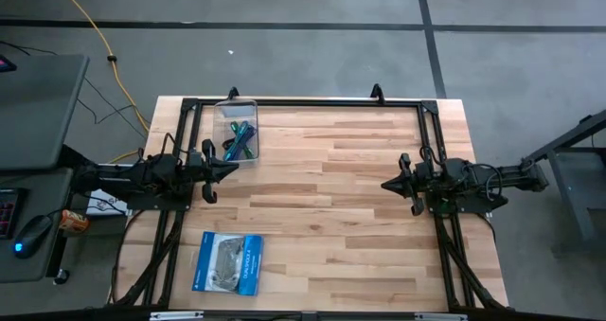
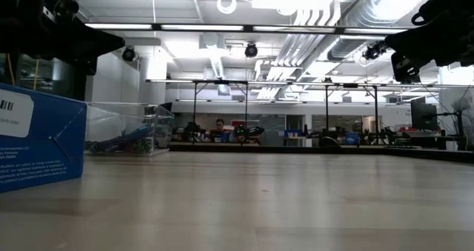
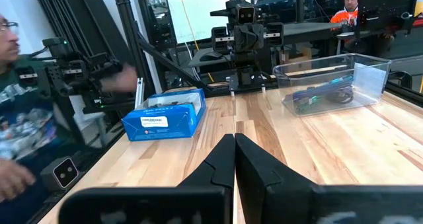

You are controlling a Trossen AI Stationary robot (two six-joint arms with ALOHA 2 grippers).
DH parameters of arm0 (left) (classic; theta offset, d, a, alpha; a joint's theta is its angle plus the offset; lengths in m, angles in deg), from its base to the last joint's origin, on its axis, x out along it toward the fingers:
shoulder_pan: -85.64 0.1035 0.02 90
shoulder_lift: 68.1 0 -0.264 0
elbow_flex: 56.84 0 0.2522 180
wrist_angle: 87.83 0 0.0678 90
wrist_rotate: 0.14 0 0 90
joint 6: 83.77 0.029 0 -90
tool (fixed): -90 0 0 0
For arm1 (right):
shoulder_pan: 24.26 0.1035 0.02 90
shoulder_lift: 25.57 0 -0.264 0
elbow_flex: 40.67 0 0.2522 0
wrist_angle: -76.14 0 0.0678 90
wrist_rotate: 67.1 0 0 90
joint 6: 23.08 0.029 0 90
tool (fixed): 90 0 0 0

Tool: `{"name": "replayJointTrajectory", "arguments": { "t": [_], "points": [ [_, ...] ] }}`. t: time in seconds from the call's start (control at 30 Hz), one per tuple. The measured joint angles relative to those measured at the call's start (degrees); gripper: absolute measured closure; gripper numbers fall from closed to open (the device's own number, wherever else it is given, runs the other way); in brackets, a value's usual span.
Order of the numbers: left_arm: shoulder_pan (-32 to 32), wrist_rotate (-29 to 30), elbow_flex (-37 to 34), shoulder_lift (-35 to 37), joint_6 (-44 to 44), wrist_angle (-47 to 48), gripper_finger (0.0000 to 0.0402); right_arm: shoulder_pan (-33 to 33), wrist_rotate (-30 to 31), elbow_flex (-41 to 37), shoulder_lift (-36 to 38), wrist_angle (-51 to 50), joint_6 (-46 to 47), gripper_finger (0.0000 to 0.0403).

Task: Pick and place USB-C Cables
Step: Return to Home Position

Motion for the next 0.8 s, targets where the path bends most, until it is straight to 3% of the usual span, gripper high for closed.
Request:
{"name": "replayJointTrajectory", "arguments": {
  "t": [0.4,0.8],
  "points": [
    [-0.6,0.0,0.0,0.0,0.0,0.0,0.0401,0.0,0.0,0.0,0.0,0.0,0.0,0.0402],
    [-6.2,0.0,0.1,0.6,-0.1,0.0,0.0401,0.0,0.0,0.0,0.0,0.0,0.0,0.0402]
  ]
}}
